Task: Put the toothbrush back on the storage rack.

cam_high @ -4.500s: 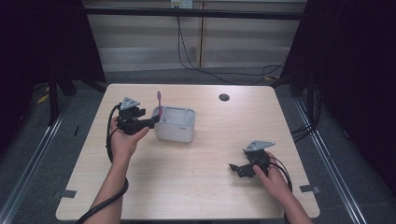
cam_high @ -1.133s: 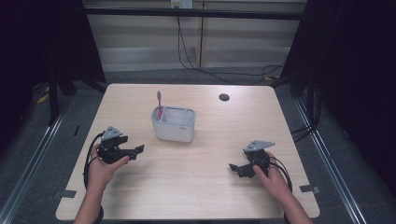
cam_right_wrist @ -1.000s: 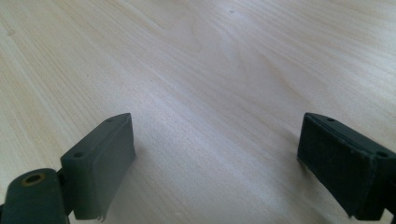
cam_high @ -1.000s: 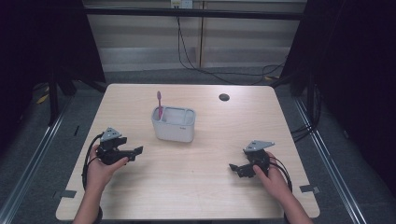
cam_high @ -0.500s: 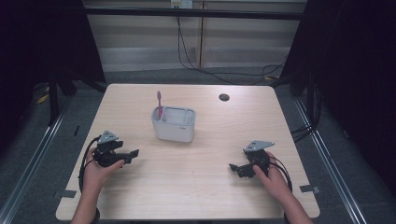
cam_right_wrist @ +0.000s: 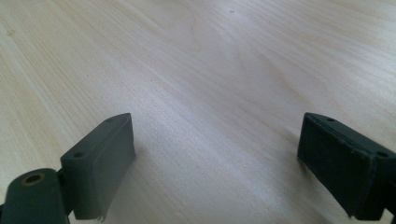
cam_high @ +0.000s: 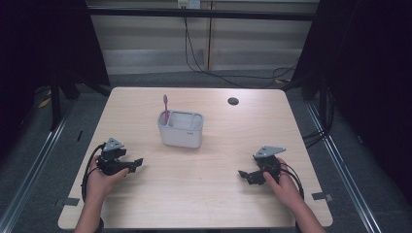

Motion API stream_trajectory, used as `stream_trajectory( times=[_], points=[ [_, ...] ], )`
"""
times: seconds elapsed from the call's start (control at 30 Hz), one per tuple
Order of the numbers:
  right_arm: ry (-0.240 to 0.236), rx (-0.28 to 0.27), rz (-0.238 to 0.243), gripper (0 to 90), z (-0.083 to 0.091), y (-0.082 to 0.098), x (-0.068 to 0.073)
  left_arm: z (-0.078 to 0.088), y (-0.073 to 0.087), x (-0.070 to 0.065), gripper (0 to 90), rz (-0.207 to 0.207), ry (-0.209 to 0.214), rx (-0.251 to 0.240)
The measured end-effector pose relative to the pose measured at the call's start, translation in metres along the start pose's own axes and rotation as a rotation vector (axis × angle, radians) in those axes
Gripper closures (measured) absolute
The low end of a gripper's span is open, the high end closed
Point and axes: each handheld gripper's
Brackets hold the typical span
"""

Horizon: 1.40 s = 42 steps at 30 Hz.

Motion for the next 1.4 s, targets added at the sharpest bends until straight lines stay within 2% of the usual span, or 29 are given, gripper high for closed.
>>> stream_trajectory(
  times=[0.2, 0.3, 0.87, 1.1, 1.2, 1.4],
  points=[
    [0.0, 0.001, -0.001, 10.4, 0.0, 0.0, 0.0001, -0.0001, 0.0018, 0.0012, 18.7, -0.024, 0.0, 0.022],
    [0.0, 0.0, 0.0, 10.4, 0.0, 0.0, 0.0, -0.0017, 0.0032, 0.0005, 18.6, -0.014, -0.001, 0.017],
    [0.0, 0.001, -0.002, 10.4, 0.0, 0.0, 0.0001, -0.0041, 0.0075, 0.0018, 18.0, -0.034, -0.004, 0.042],
    [0.0, 0.0, 0.0, 10.5, 0.0, 0.0, 0.0, -0.0048, 0.0085, 0.0012, 16.9, -0.038, -0.008, 0.037],
    [0.0, 0.0, 0.0, 10.4, 0.0, 0.0, 0.0, -0.006, 0.0089, -0.0002, 15.8, -0.053, -0.016, 0.038],
    [0.0, 0.0, 0.0, 10.4, 0.0, 0.0, 0.0, -0.0065, 0.01, -0.0005, 15.3, -0.05, -0.017, 0.025]
  ],
)
Point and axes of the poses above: each handheld gripper's, and its own axes: z roughly backward along the jaws, y roughly out of its underside, x roughly to its left, and after that the axes turned 5 degrees about y, right-handed
